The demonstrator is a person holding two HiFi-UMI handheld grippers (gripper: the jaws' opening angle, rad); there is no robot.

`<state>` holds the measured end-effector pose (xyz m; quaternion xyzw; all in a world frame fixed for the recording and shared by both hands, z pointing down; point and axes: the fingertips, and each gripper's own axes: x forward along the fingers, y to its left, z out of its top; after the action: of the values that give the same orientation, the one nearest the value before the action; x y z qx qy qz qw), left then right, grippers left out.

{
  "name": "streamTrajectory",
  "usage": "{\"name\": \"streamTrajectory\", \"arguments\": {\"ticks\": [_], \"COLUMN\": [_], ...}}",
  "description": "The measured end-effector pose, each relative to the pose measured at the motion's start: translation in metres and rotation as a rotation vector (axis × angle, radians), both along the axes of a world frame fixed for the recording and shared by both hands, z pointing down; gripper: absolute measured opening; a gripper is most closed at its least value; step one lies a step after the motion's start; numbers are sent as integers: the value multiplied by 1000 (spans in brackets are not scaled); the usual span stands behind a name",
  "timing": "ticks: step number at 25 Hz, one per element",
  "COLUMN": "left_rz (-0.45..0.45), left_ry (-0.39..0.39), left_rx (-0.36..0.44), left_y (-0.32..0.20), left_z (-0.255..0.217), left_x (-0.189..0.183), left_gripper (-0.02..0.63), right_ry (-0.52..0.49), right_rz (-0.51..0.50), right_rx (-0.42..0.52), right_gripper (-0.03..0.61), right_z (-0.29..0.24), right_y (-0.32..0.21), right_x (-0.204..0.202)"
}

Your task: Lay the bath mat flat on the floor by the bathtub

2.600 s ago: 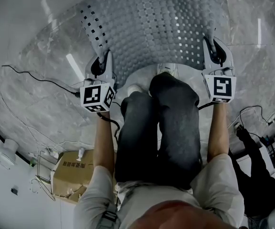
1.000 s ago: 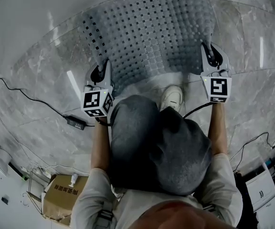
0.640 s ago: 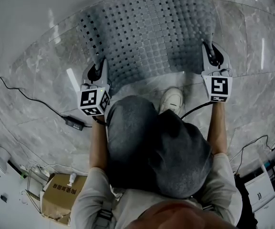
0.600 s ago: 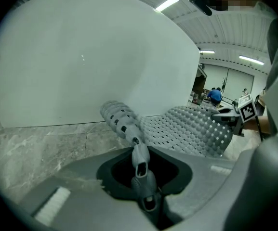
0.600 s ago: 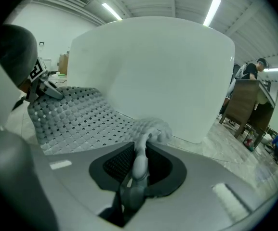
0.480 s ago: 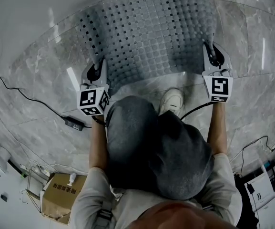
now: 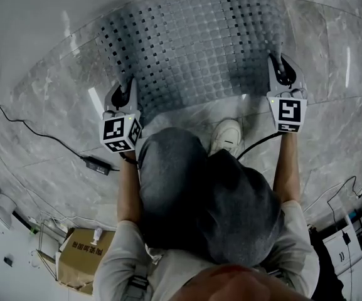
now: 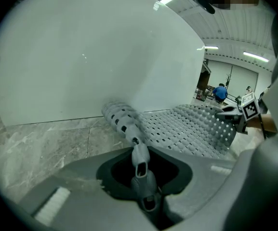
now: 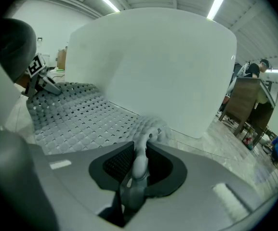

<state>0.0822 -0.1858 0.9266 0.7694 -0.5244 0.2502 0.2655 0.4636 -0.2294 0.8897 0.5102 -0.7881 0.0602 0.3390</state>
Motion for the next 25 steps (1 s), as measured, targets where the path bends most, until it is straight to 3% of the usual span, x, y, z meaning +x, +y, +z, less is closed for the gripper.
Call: {"name": "streamTrajectory", "arguments": {"ticks": [12, 23, 25], "left_rz": [-5, -2, 0], "left_ry": [1, 13, 17], "left_rx": [-10, -7, -4], "left_y": [-3, -3, -3], "left_z": [6, 6, 5], "left_x": [0, 1, 1], "left_gripper": [64, 64, 64], "right_ry": [106, 191, 201], "right_rz": [29, -43, -48], "right_rx": [-20, 24, 23], "right_gripper": [113, 152, 203], "right_z": [15, -2, -3], "right_y": [-8, -2, -1], "right_x": [4, -13, -14]}}
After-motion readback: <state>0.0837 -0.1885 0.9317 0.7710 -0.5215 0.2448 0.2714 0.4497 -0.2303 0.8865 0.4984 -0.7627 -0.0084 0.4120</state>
